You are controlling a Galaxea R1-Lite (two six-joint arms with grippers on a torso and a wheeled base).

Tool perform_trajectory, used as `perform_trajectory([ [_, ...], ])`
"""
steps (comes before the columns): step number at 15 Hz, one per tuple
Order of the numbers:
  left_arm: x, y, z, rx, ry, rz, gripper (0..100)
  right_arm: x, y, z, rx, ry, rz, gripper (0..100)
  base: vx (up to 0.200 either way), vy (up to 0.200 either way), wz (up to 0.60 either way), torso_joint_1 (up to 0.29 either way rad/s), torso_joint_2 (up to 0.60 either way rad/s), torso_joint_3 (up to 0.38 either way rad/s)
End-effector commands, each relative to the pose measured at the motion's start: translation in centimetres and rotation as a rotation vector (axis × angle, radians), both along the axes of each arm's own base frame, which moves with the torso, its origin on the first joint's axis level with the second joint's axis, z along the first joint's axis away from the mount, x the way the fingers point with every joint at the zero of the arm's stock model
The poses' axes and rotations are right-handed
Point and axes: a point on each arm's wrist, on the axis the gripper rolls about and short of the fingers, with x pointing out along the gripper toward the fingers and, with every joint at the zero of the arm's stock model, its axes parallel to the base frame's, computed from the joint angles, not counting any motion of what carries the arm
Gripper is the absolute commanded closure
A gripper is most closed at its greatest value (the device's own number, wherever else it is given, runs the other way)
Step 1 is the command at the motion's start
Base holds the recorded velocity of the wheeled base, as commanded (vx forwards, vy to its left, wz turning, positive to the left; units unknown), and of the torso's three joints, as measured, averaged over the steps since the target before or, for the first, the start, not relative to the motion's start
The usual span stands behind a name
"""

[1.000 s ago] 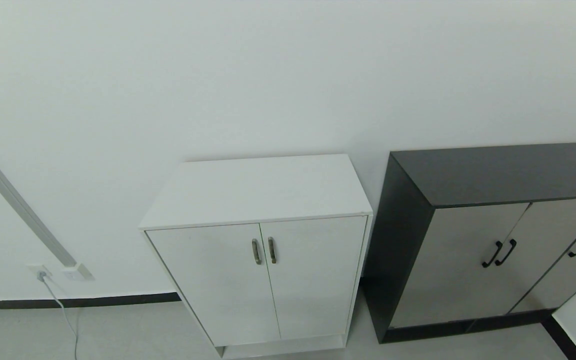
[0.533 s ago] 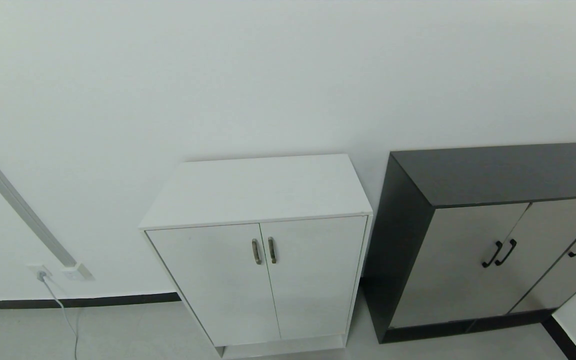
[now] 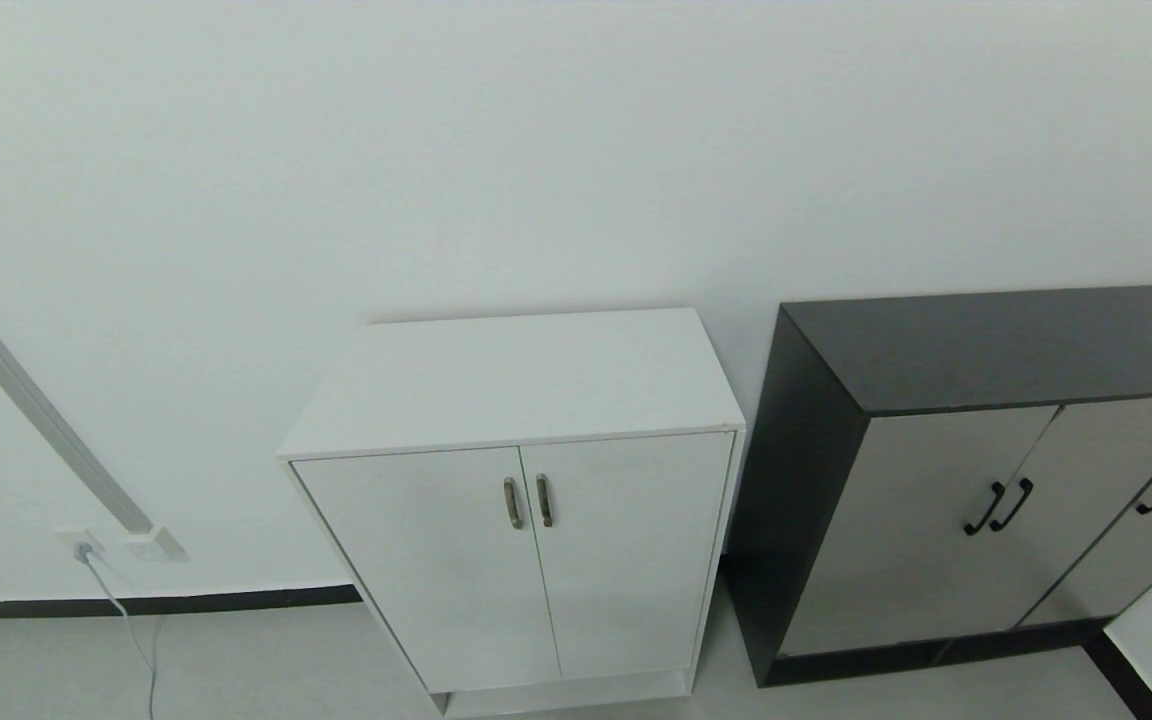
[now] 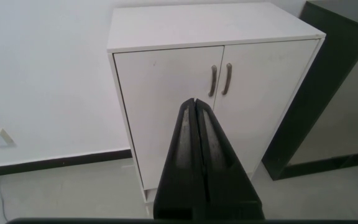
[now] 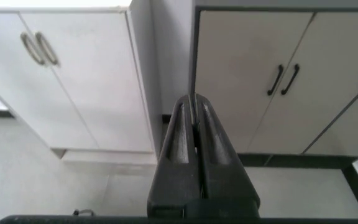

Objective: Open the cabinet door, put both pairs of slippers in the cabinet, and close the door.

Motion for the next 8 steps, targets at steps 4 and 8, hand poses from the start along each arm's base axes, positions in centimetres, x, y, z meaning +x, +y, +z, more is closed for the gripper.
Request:
perform_trajectory([
  [4,0.01,0.0,0.0,0.0,0.001,0.0,100,-0.56,0.06,-0.14,0.002,-0.074,-0.035,100,0.0,0.0,0.0,0.0,0.0,0.0],
  [8,0.01,0.0,0.0,0.0,0.001,0.0,100,-0.66,0.06,-0.15,0.01,-0.088,-0.042,100,0.0,0.0,0.0,0.0,0.0,0.0],
])
